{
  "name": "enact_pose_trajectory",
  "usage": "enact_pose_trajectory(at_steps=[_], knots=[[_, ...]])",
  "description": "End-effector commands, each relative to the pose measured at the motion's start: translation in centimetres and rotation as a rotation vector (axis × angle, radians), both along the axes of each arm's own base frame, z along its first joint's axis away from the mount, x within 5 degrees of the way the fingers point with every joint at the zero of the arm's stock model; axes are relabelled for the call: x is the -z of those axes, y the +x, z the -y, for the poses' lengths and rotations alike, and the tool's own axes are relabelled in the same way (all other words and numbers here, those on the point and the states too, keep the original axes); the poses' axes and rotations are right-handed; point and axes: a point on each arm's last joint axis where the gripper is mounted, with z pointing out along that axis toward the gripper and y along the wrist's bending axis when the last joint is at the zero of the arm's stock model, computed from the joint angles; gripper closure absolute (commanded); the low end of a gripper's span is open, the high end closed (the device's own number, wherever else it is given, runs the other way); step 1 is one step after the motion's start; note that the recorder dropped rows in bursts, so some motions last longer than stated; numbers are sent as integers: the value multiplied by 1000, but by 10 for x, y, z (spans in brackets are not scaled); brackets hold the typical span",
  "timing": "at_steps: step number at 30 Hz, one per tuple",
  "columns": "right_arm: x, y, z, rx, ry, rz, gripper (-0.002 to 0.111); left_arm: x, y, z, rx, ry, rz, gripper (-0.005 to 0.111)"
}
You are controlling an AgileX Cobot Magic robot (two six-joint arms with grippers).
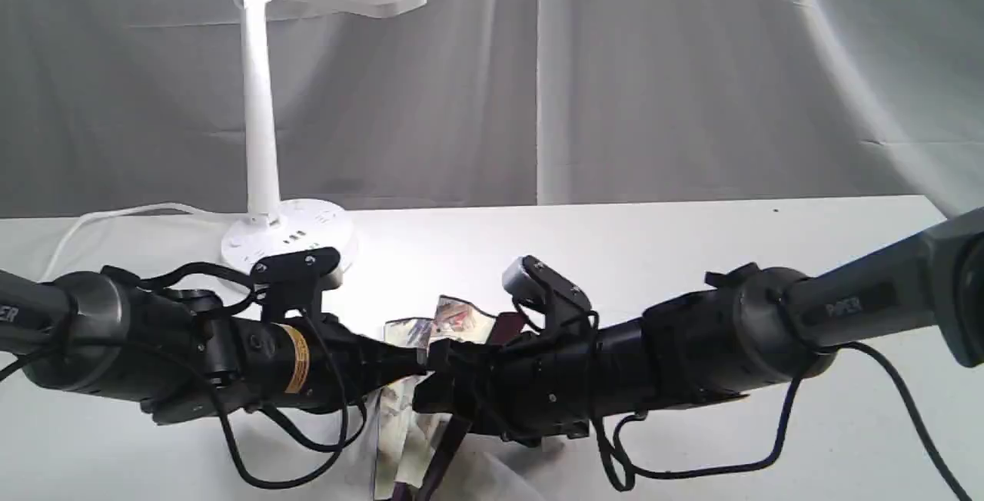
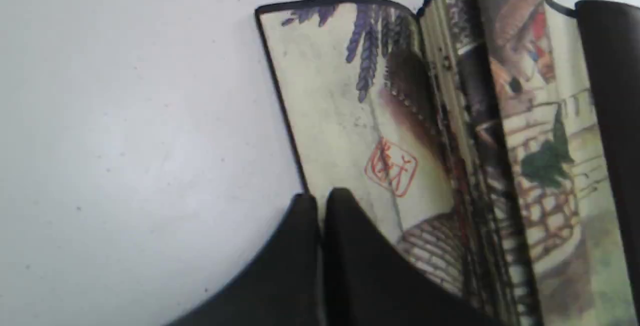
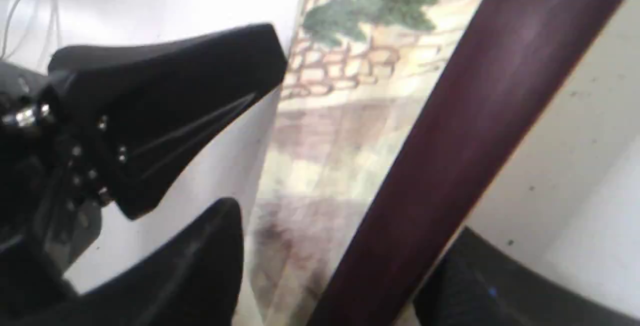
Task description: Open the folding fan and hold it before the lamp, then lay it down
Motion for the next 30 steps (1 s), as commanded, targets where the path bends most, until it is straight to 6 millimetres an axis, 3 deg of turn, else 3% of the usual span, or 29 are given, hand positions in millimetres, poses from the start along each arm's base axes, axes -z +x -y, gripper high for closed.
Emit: enact_pose_trajectory(at_steps=[1,8,16,22,25,30], knots=[[8,7,8,47,-109,31,59,32,-13,-9,-29,124,-114,107],[0,12,3,37,-82,54,63,31,-13,-9,-28,121,-113,107],[0,12,3,-6,-105,101,108,30,-12,-4,-10,73,-95,107],[-3,11,2,-84,-101,162,108,22,-11,-4,-15,63,-78,107],[-11,11,3,-140,-60,206,108,5,-8,-4,-22,60,-43,107],[-29,13,8,-215,-10,301,108,-39,-5,-9,-61,86,37,107]])
